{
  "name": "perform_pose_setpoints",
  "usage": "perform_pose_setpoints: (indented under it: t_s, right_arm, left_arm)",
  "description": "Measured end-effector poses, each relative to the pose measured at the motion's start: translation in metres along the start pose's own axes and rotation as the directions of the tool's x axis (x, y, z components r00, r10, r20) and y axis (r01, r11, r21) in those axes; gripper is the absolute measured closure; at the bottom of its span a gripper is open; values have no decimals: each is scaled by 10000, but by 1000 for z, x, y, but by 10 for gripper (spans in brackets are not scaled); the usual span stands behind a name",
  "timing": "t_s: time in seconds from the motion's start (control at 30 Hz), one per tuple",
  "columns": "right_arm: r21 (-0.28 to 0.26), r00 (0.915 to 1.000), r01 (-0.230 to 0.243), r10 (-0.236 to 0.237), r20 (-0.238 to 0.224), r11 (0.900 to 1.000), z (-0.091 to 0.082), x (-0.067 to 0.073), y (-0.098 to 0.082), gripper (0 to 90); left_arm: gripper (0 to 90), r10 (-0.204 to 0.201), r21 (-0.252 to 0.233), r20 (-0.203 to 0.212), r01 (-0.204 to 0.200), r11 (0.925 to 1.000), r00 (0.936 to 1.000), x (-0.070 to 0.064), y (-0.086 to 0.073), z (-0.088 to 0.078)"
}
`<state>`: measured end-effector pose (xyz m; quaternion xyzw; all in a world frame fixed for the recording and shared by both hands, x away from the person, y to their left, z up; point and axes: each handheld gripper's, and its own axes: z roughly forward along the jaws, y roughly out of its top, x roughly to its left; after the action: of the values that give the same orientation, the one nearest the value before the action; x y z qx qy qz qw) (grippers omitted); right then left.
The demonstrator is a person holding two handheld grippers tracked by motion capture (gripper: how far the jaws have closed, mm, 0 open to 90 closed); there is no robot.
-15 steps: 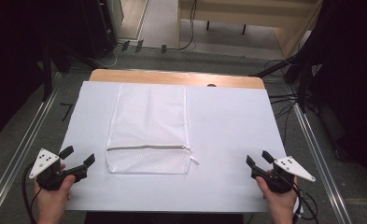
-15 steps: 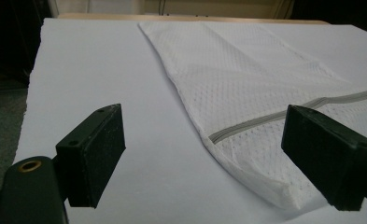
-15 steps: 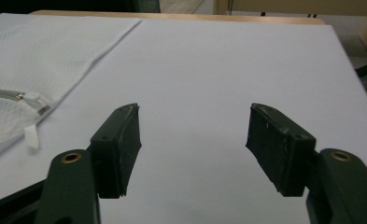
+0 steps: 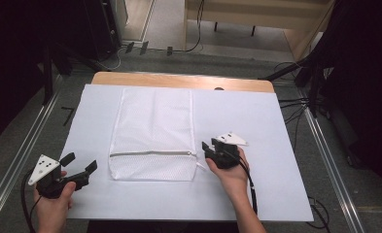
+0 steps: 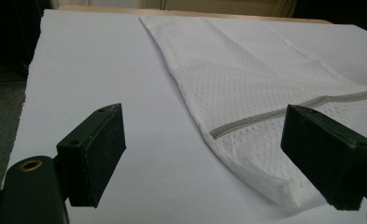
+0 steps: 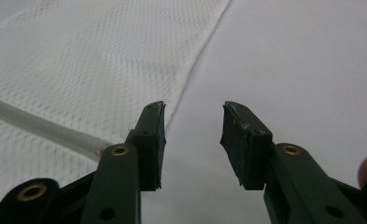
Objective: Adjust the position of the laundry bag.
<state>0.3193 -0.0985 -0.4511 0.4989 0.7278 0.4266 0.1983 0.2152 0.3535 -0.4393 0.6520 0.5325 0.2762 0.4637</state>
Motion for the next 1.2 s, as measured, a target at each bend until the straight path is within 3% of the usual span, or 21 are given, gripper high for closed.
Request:
perform_pose_setpoints:
  t_s: [0.13,0.2,0.3,0.4,0.53,0.63,0.7,0.87,1.07,1.2]
  right_arm:
    - [430,9991,-424,424,16,9982,27,6,5,626]
    - [794,9959,-853,873,-222,9932,39,5,4,626]
    - [1081,9916,-1054,1126,-629,9885,49,7,3,642]
    - [1321,9914,-984,1087,-733,9863,56,13,1,666]
    - [1123,9991,-421,426,-27,9928,57,23,-1,755]
    - [1030,9983,566,-579,91,9931,57,32,-4,887]
    - [1142,9967,817,-813,-85,9901,55,34,-4,900]
    - [1272,9983,529,-491,-327,9905,46,26,-6,900]
    - [1121,9983,544,-515,-285,9922,18,8,-20,900]
    - [947,9986,375,-336,-417,9948,-6,-15,-36,900]
  left_arm:
    - [137,-10,97,82,9,10000,10000,1,0,1]
    - [137,-18,99,156,17,9999,9999,0,0,2]
    - [137,-7,99,293,5,10000,9996,-1,0,2]
    - [137,41,126,273,-44,9999,9996,-2,0,3]
    - [137,21,137,259,-25,9999,9997,-3,0,4]
    - [137,-80,142,244,77,9999,9997,-3,0,5]
    - [137,-165,136,264,162,9998,9995,-1,0,5]
    - [137,-214,116,230,212,9997,9995,0,-1,3]
    - [137,-171,130,320,167,9998,9993,-3,-1,4]
    - [137,-45,184,366,38,9998,9993,-7,-1,3]
